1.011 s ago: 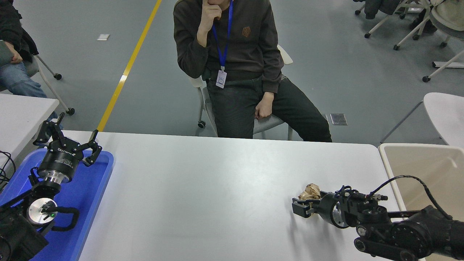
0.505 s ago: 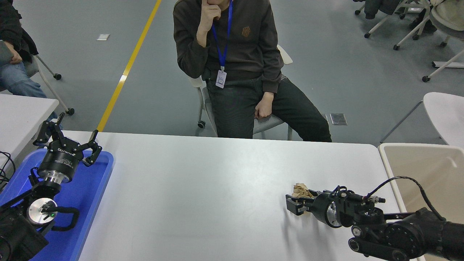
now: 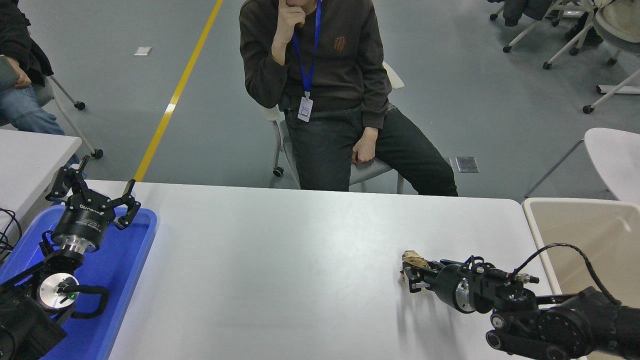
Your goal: Clean the table surface
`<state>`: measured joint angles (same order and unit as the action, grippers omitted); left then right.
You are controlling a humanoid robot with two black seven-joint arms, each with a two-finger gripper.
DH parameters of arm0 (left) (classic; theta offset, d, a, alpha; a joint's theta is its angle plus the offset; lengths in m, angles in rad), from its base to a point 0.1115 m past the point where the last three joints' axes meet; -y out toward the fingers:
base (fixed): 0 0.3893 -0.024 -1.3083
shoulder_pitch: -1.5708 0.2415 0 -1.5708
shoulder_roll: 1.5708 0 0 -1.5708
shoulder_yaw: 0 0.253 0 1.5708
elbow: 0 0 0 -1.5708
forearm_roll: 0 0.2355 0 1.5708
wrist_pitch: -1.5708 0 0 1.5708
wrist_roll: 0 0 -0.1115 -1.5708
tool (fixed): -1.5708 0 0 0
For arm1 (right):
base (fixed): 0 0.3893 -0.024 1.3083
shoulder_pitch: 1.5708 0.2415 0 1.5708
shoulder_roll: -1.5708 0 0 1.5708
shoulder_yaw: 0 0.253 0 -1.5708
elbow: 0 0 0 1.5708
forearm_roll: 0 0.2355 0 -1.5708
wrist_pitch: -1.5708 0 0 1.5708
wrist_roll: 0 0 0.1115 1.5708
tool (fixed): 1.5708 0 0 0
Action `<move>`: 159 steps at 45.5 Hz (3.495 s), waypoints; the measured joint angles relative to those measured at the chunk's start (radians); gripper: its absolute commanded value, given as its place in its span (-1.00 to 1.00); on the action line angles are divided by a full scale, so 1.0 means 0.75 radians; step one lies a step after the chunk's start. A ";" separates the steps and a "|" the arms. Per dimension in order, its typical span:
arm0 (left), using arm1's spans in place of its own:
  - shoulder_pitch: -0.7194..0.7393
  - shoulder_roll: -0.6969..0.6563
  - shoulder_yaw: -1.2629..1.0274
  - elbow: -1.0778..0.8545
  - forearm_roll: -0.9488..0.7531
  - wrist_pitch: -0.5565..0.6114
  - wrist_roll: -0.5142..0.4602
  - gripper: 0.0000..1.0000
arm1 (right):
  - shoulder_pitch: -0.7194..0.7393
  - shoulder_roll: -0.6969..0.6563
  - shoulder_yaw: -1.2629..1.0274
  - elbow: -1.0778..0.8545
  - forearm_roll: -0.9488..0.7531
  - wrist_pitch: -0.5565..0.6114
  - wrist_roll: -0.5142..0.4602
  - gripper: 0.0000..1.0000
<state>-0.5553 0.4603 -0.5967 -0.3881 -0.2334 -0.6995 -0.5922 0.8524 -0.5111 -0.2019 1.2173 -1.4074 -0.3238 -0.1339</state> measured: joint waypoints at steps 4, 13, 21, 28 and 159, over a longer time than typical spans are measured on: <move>0.000 0.000 0.000 0.000 0.000 0.000 0.000 1.00 | 0.032 -0.081 0.002 0.088 0.019 0.005 0.001 -1.00; 0.000 0.000 0.000 0.000 0.000 0.000 0.000 1.00 | 0.129 -0.309 0.008 0.305 0.057 0.031 0.001 -1.00; 0.000 0.000 0.000 0.000 0.000 0.000 0.000 1.00 | 0.210 -0.477 0.011 0.443 0.088 0.063 0.003 -1.00; 0.000 0.000 0.000 0.000 0.000 0.000 0.000 1.00 | 0.280 -0.596 0.013 0.538 0.119 0.099 0.012 -1.00; 0.000 0.000 0.000 0.000 0.000 0.000 0.000 1.00 | -0.435 0.071 0.015 -1.526 1.103 -0.008 0.555 -1.00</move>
<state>-0.5553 0.4602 -0.5967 -0.3881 -0.2332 -0.6995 -0.5921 0.5262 -0.4578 -0.1906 0.0727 -0.5804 -0.3296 0.2822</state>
